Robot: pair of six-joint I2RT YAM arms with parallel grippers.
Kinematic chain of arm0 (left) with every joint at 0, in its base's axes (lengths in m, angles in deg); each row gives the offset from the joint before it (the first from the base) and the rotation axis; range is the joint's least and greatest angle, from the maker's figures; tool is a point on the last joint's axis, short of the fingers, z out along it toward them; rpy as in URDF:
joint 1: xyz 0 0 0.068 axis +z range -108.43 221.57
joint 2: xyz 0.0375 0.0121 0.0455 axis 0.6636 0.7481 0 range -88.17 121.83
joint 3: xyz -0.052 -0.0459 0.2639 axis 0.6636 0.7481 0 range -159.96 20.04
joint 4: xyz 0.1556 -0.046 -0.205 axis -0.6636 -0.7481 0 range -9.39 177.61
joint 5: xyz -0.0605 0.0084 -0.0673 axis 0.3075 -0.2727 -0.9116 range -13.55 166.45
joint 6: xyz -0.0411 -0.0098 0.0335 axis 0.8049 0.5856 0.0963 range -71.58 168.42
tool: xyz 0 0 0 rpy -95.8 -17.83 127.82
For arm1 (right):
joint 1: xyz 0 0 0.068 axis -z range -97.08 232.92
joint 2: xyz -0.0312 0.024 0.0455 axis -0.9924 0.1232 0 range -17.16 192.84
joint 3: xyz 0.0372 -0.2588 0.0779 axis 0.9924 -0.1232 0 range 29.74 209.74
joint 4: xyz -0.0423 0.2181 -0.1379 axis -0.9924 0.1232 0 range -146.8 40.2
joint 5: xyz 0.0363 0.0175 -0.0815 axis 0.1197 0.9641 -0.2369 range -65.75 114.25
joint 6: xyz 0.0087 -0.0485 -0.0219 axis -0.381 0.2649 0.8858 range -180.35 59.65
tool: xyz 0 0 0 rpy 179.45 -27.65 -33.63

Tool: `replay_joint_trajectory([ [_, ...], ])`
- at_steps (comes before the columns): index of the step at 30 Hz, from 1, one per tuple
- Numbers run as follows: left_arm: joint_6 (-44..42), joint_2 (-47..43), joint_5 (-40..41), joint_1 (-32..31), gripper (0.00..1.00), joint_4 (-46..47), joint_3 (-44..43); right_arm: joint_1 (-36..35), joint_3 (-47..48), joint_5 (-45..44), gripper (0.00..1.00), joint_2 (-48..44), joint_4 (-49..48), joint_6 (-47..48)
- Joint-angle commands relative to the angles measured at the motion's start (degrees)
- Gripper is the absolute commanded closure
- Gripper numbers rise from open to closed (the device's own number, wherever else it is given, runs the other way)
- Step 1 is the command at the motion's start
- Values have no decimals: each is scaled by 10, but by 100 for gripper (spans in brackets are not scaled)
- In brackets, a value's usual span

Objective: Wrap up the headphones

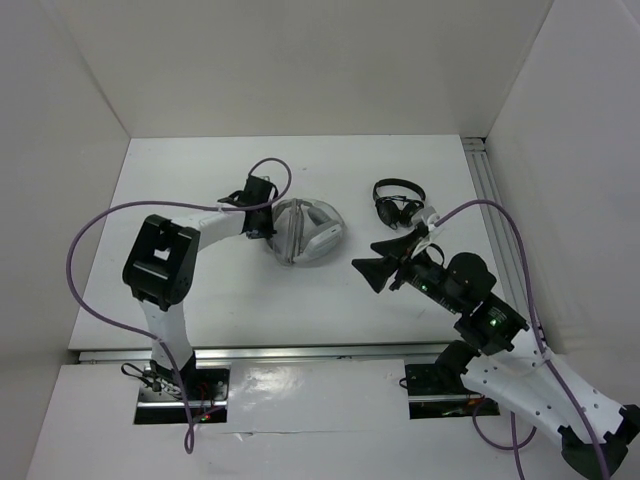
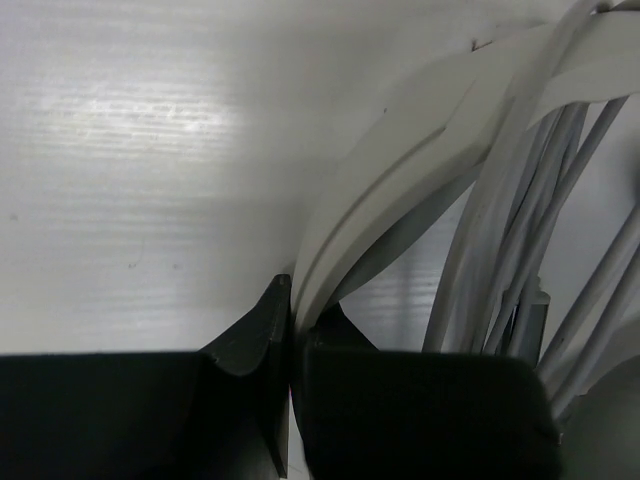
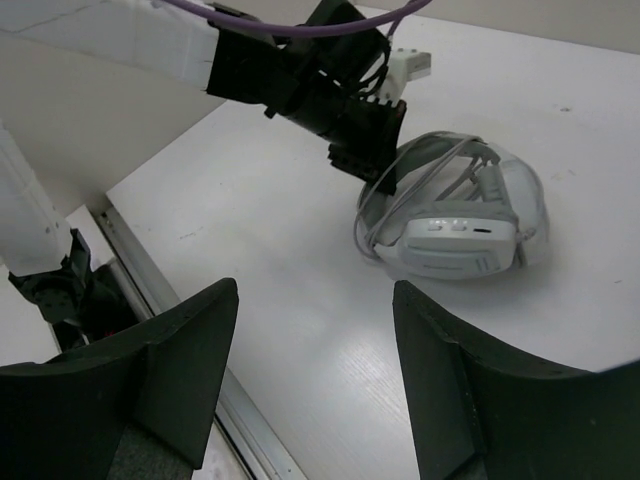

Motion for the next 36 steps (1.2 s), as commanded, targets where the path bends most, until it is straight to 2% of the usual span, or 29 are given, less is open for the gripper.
replay_joint_trajectory([
  [1,0,26,-16,6,100,38,-40,-4,-12,17,29,-3,-36,9],
  [5,0,53,-26,19,100,22,-58,-4,-7,17,26,9,-27,9],
  [6,0,60,-26,19,100,12,-66,-4,-7,17,22,15,-27,9],
  [7,6,72,-31,19,100,-2,-82,-4,1,22,13,25,-20,9],
  [8,7,72,-31,19,99,-16,-88,-4,6,22,10,26,-14,9],
  [9,13,72,-19,19,97,-29,-88,-4,15,10,0,32,-8,3],
  [10,24,72,-11,14,90,-48,-88,-4,15,1,0,32,0,-5],
  [11,24,66,-6,14,65,-53,-80,-4,23,-4,0,37,0,-6],
  [12,30,53,-1,14,24,-53,-74,-4,23,-12,0,37,8,-6],
  [13,37,47,-1,14,0,-53,-74,-4,32,-12,0,37,14,-13],
  [19,51,-8,5,14,0,-65,-34,-4,62,-7,0,37,39,-19],
  [25,63,-100,5,8,0,-65,-10,-4,78,-17,0,26,54,-24],
  [34,73,-171,42,19,0,-159,-19,-4,117,-32,0,33,95,-29],
  [36,73,-221,47,19,0,-174,-13,-4,147,-60,0,47,129,-35],
])
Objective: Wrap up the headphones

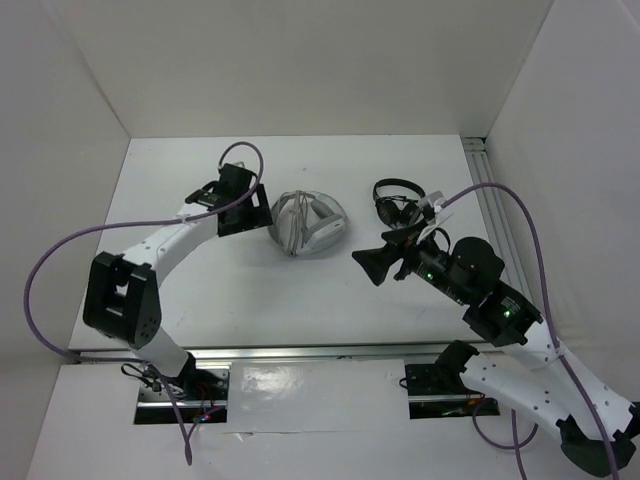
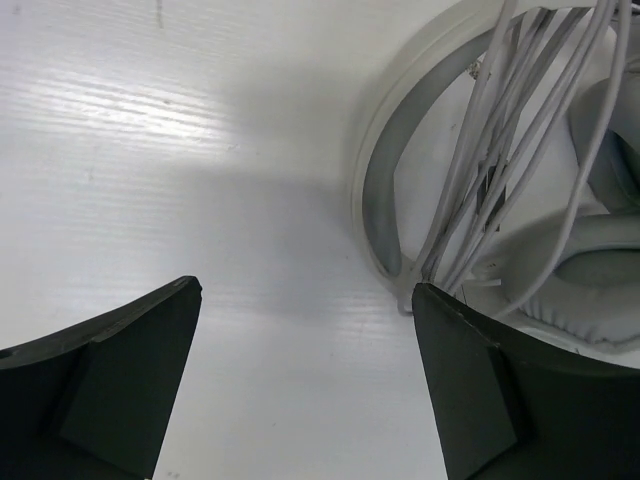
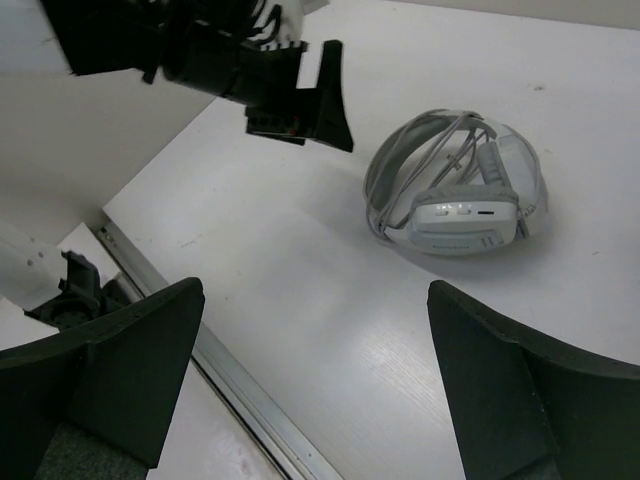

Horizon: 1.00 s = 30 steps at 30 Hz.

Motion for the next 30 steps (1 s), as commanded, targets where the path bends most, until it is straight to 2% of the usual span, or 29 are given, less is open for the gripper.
replay_joint_trajectory([
  [1,11,-91,22,5,0,-54,2,-3,68,-46,0,19,53,-9],
  [6,-10,-274,22,-58,0,-132,-3,-3,198,-102,0,37,200,-9],
  [7,-17,-340,12,-65,0,-143,-3,-3,211,-102,0,37,214,-9],
  [9,-24,-410,-31,-74,0,-160,12,-3,234,-94,0,15,251,-9],
  [11,-24,-482,-47,-74,0,-169,30,-3,264,-89,0,2,281,-9],
  [12,-29,-549,-59,-74,0,-169,51,-3,272,-89,0,-11,296,-9],
  [15,-29,-645,-85,-74,0,-216,51,-3,301,-102,0,-40,358,-9],
  [18,-36,-691,-127,-74,0,-267,38,-3,320,-120,0,-69,405,-15],
  [22,-30,-722,-97,-74,0,-336,-3,2,334,-131,0,-92,431,-21],
  [30,-18,-740,-81,-74,0,-362,-11,2,298,-131,0,-99,437,-27],
])
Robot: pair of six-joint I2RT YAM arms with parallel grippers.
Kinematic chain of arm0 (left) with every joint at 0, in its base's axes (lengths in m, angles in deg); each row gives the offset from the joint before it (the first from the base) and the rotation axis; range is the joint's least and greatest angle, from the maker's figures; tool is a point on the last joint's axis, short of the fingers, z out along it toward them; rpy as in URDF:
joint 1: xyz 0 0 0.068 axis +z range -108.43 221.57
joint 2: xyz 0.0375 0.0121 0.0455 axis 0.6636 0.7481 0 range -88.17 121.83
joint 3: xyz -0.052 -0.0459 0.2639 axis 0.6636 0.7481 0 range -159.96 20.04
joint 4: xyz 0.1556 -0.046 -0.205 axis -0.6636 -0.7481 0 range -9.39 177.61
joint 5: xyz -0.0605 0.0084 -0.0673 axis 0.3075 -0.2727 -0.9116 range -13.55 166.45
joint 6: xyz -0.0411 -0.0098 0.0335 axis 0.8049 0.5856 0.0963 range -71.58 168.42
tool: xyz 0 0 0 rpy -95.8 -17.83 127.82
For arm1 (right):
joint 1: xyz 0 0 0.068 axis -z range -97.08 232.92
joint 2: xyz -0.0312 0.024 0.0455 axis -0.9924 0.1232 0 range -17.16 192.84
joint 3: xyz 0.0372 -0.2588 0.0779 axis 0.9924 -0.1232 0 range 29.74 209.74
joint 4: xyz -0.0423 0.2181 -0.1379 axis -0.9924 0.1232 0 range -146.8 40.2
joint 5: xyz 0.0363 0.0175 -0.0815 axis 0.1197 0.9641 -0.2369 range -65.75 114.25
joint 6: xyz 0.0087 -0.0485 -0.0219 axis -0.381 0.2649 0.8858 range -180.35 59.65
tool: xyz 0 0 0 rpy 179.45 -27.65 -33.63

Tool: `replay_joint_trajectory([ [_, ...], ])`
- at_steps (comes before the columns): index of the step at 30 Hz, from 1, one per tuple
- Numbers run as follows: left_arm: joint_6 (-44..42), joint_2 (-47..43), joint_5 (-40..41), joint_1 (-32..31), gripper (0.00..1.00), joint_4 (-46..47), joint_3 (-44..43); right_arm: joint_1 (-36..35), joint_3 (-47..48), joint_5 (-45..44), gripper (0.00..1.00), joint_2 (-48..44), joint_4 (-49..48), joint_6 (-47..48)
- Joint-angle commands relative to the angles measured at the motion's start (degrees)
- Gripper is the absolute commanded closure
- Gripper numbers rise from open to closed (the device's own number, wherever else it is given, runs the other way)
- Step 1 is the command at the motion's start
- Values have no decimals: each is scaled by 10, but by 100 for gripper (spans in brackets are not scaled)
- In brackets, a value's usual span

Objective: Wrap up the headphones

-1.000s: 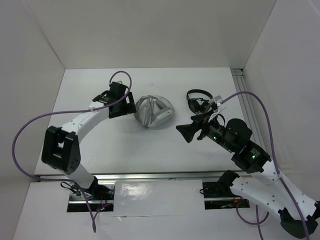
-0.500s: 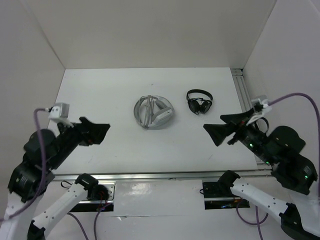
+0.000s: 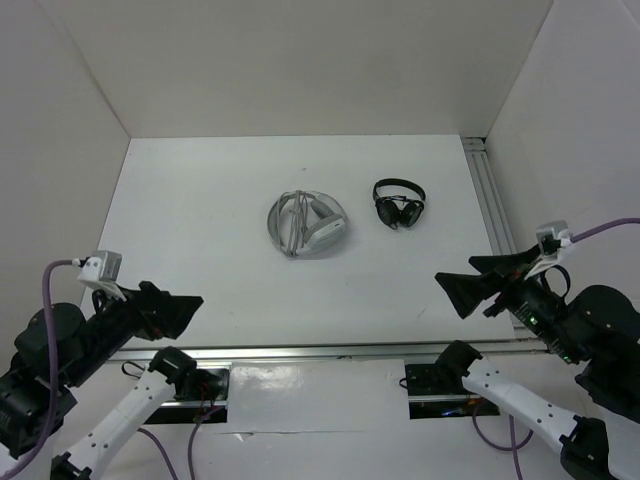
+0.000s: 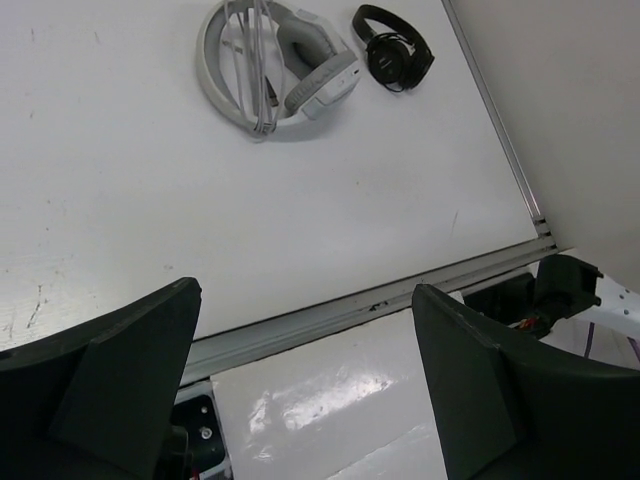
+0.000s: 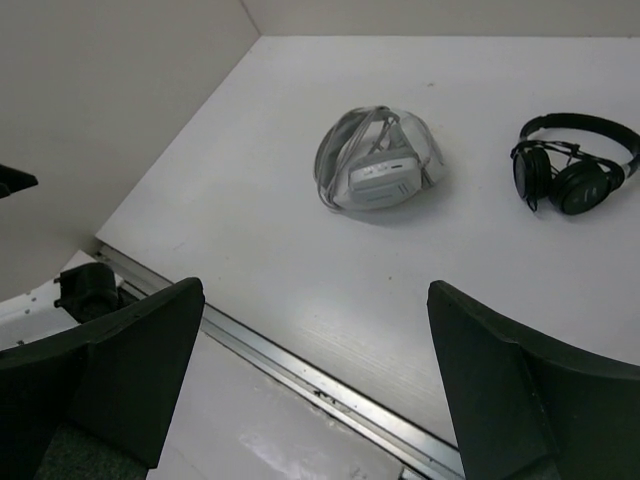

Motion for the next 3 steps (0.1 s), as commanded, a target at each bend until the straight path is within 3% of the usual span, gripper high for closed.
replay_joint_trajectory([
  [1,5,-7,14,0,0,-8,-15,2,-11,-15,0,7,22,-4],
  [3,5,-7,14,0,0,-8,-15,2,-11,-28,0,7,22,-9],
])
